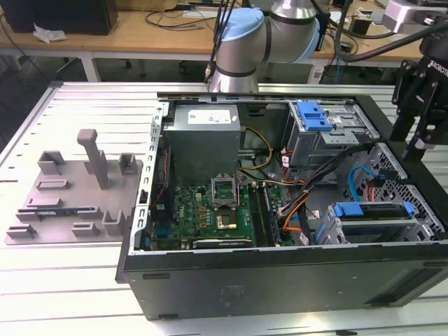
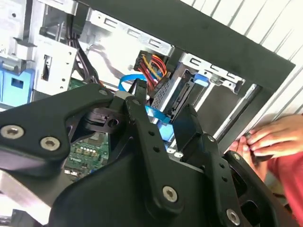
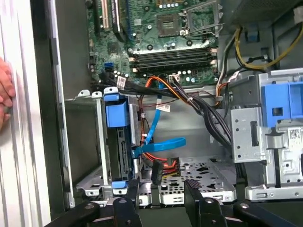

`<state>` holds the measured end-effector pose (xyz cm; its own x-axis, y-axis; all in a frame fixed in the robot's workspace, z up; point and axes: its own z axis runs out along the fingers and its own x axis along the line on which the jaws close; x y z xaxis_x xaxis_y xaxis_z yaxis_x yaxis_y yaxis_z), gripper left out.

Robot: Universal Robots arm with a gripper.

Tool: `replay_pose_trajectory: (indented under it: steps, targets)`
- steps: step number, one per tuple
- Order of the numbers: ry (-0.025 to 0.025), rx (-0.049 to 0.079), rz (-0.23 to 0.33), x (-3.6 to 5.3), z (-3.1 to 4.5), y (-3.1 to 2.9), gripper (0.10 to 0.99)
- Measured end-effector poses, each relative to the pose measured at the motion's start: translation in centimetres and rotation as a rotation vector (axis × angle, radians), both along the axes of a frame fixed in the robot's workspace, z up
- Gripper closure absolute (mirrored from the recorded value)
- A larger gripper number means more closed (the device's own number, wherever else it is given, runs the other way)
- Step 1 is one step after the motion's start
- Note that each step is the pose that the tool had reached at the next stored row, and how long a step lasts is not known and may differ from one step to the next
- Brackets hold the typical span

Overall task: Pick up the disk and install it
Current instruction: 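Insert the first disk wire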

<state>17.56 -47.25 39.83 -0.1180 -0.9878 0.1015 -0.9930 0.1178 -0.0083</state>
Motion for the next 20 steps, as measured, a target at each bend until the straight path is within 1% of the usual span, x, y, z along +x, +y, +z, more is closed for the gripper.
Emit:
replay_pose_trajectory:
  steps: [1, 2, 3, 4, 5, 7, 8, 9, 10, 12, 13, 14, 16, 18, 19, 20]
  targets:
    - [0.0, -0.003, -0.012, 0.03, -0.01, 0.0, 0.58]
    - [0.0001, -0.016, -0.018, 0.02, -0.02, 0.06, 0.58]
    - [0.0022, -0.042, -0.018, 0.04, -0.05, 0.25, 0.58]
    - [0.0075, -0.074, -0.018, 0.04, -0.1, 0.65, 0.58]
    - [0.0108, -0.089, -0.018, 0.05, -0.15, 1.06, 0.58]
    - [0.0132, -0.094, -0.019, 0.07, -0.28, 1.5, 0.58]
    - [0.0163, -0.1, -0.02, 0.09, -0.39, 1.73, 0.58]
    - [0.0186, -0.103, -0.021, 0.13, -0.47, 1.83, 0.58]
    - [0.0222, -0.108, -0.022, 0.22, -0.61, 1.95, 0.58]
    - [0.0263, -0.112, -0.024, 0.33, -0.82, 2.06, 0.58]
    - [0.0289, -0.115, -0.025, 0.39, -0.96, 2.13, 0.596]
    - [0.0303, -0.117, -0.026, 0.43, -1.03, 2.17, 0.596]
    - [0.0327, -0.12, -0.027, 0.49, -1.16, 2.23, 0.729]
    - [0.0335, -0.121, -0.027, 0.56, -1.23, 2.28, 0.729]
    - [0.0335, -0.121, -0.027, 0.57, -1.23, 2.28, 0.792]
    - [0.0338, -0.124, -0.027, 0.57, -1.25, 2.28, 0.792]
